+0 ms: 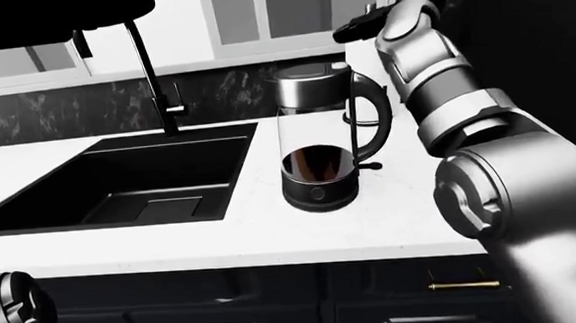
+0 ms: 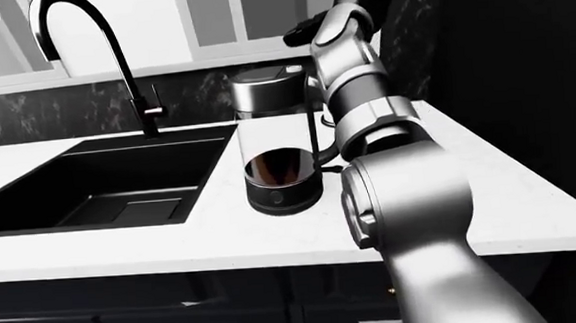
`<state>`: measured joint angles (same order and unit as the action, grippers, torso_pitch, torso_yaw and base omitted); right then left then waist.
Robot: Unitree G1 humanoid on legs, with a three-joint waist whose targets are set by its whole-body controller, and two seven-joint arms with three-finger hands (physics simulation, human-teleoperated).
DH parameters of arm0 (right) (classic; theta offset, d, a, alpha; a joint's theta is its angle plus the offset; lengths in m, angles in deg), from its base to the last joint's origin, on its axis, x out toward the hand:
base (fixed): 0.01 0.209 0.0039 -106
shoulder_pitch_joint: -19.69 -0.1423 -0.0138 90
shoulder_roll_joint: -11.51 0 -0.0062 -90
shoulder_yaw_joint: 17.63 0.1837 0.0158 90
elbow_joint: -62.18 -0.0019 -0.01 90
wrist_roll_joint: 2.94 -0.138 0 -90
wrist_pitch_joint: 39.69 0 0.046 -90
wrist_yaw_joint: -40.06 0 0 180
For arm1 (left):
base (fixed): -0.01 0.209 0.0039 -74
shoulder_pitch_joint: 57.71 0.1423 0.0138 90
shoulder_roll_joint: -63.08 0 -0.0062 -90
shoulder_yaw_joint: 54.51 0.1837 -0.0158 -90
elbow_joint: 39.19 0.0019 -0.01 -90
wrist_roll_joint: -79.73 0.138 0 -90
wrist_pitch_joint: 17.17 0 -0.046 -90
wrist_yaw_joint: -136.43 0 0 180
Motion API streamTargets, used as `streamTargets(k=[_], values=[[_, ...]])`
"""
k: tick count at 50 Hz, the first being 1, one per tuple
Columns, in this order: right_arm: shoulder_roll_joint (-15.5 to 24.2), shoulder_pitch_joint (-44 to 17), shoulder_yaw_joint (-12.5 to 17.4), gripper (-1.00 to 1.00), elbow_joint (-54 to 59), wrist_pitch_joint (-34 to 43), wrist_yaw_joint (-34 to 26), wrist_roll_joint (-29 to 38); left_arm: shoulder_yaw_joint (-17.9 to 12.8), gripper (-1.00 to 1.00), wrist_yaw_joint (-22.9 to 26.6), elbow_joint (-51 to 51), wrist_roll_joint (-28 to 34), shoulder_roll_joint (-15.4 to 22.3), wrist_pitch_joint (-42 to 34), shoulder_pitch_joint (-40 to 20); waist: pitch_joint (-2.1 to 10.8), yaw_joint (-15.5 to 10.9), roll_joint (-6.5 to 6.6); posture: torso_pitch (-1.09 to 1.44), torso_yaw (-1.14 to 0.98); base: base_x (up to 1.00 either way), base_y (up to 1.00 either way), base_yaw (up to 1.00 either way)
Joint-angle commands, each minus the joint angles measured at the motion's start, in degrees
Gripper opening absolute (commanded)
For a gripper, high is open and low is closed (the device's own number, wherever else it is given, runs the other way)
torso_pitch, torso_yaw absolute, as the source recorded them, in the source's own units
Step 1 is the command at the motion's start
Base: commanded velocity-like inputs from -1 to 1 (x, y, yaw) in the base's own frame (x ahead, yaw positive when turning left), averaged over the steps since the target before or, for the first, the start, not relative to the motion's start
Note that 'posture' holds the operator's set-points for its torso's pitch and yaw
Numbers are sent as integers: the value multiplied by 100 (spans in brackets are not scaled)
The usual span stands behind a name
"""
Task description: Press the button to open the lid of the electric kettle.
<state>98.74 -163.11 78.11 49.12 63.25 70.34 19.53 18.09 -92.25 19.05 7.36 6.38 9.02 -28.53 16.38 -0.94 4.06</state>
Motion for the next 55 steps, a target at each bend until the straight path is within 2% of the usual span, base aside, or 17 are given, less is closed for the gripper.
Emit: streamTargets(k=[1, 25, 55], values=[[46, -225, -4, 100, -198, -109, 30, 111, -76, 100, 3, 37, 72, 52, 103, -130, 43, -2, 5, -50, 0, 0, 0, 0], [165, -63, 88, 100, -196, 149, 290, 290, -75, 100, 0, 18, 74, 44, 86, -121, 48, -18, -10, -50, 0, 0, 0, 0], [95, 176, 59, 100, -183, 118, 232, 350, -79, 100, 62, -10, 182, -22, 35, -109, 64, -30, -23, -50, 0, 0, 0, 0]])
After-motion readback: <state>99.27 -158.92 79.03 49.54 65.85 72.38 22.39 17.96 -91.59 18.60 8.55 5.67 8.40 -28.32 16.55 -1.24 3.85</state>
